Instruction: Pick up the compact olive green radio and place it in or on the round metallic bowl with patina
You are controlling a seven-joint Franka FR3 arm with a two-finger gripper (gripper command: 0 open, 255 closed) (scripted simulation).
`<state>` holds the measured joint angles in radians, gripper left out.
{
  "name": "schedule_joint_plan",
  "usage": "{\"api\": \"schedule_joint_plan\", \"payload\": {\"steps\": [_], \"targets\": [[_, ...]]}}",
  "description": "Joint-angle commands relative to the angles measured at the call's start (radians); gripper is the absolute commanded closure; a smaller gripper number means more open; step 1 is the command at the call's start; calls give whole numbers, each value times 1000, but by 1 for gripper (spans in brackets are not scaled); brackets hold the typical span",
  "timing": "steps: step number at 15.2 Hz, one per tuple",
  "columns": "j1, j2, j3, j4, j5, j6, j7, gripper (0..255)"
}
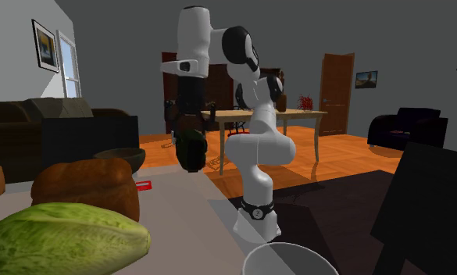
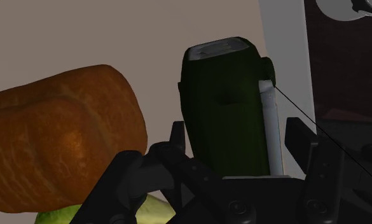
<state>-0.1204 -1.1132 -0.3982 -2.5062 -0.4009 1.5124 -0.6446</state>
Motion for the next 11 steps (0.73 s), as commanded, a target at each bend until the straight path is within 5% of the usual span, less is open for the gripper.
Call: {"api": "schedule_joint_plan", "payload": {"steps": [1, 7, 11], "targets": [[3, 9, 8, 32, 8, -22, -4, 255], [16, 47, 29, 129, 30, -81, -11, 255], [-3, 40, -66, 158, -49, -87, -105, 255]]}}
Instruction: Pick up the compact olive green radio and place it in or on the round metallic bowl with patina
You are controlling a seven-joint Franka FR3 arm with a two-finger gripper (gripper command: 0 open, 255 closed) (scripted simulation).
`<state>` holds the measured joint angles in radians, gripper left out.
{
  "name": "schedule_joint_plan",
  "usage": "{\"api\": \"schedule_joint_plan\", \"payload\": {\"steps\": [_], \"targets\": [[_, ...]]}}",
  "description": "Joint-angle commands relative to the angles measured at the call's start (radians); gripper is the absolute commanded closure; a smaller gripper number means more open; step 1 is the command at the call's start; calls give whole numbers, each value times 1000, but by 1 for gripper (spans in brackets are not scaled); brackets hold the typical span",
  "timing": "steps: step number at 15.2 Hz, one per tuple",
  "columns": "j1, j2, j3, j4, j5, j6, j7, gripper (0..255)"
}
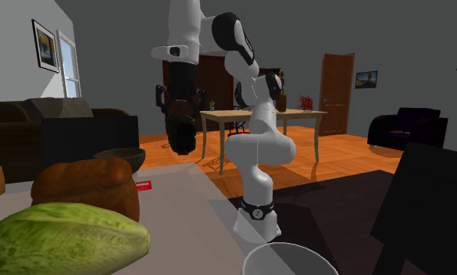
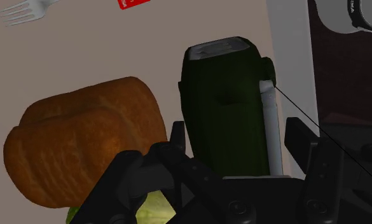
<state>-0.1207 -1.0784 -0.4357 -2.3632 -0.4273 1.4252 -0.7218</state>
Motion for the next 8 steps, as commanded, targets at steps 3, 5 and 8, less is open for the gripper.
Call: {"api": "schedule_joint_plan", "payload": {"steps": [3, 5, 8], "targets": [[-10, 11, -102, 49, -80, 0, -97, 255], [-11, 19, -151, 76, -116, 2, -143, 255], [-7, 37, -225, 125, -166, 8, -212, 255]]}}
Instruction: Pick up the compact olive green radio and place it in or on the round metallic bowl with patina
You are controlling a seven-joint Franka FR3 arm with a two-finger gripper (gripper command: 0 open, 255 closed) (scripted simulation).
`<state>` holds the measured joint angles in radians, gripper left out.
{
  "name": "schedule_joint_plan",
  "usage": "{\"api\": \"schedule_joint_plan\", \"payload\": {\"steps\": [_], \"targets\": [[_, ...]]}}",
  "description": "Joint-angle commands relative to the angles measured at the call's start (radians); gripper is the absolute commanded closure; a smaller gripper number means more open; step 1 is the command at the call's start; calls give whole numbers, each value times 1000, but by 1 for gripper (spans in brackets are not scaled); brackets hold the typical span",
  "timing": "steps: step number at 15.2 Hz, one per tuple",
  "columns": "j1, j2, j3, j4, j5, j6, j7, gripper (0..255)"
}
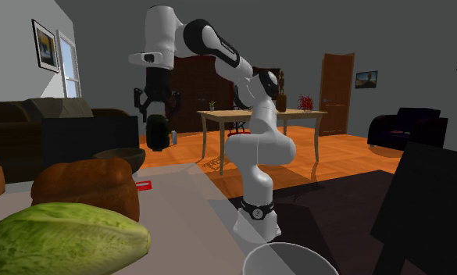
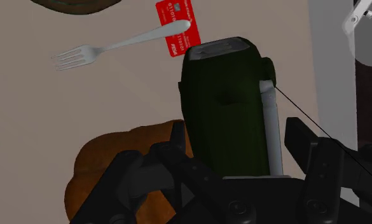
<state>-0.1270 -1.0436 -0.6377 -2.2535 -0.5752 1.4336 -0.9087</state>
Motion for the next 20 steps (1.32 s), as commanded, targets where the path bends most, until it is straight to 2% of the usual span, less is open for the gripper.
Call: {"api": "schedule_joint_plan", "payload": {"steps": [1, 6, 11, 15, 19, 20], "targets": [[3, 10, -48, 34, -33, 2, -48, 255], [36, 54, -178, 142, -103, 15, -161, 255], [101, 105, -316, 276, -156, 30, -271, 255], [180, 144, -438, 404, -190, 37, -359, 255], [289, 175, -570, 555, -219, 36, -446, 255], [302, 176, -584, 572, -222, 35, -455, 255]]}}
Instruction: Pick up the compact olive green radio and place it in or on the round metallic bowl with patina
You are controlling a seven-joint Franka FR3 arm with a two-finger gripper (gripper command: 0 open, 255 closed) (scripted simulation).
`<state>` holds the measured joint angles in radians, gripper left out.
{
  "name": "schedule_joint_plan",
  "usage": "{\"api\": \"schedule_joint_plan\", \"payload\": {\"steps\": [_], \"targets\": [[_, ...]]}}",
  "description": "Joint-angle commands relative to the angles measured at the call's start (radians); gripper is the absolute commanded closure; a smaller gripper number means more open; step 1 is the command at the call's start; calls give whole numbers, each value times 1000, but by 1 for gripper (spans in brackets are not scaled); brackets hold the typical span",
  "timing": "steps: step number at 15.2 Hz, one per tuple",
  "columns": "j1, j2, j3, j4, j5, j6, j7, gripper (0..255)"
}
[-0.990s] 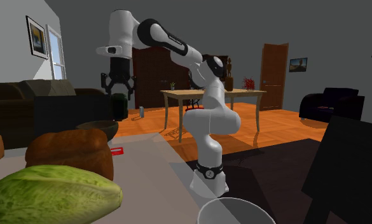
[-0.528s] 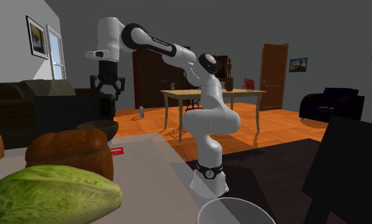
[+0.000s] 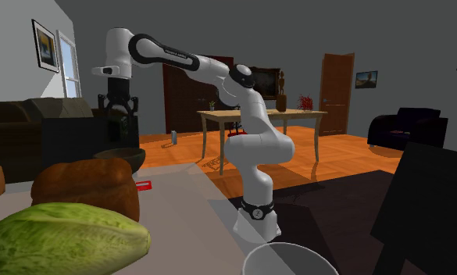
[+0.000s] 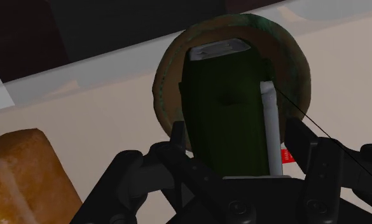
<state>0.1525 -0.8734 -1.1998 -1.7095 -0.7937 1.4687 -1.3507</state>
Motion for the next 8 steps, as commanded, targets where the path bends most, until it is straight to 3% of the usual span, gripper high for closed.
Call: {"api": "schedule_joint_plan", "payload": {"steps": [1, 8], "targets": [[18, 0, -24, 13, -9, 9, -9, 255], [-10, -41, -49, -87, -45, 82, 14, 255]]}}
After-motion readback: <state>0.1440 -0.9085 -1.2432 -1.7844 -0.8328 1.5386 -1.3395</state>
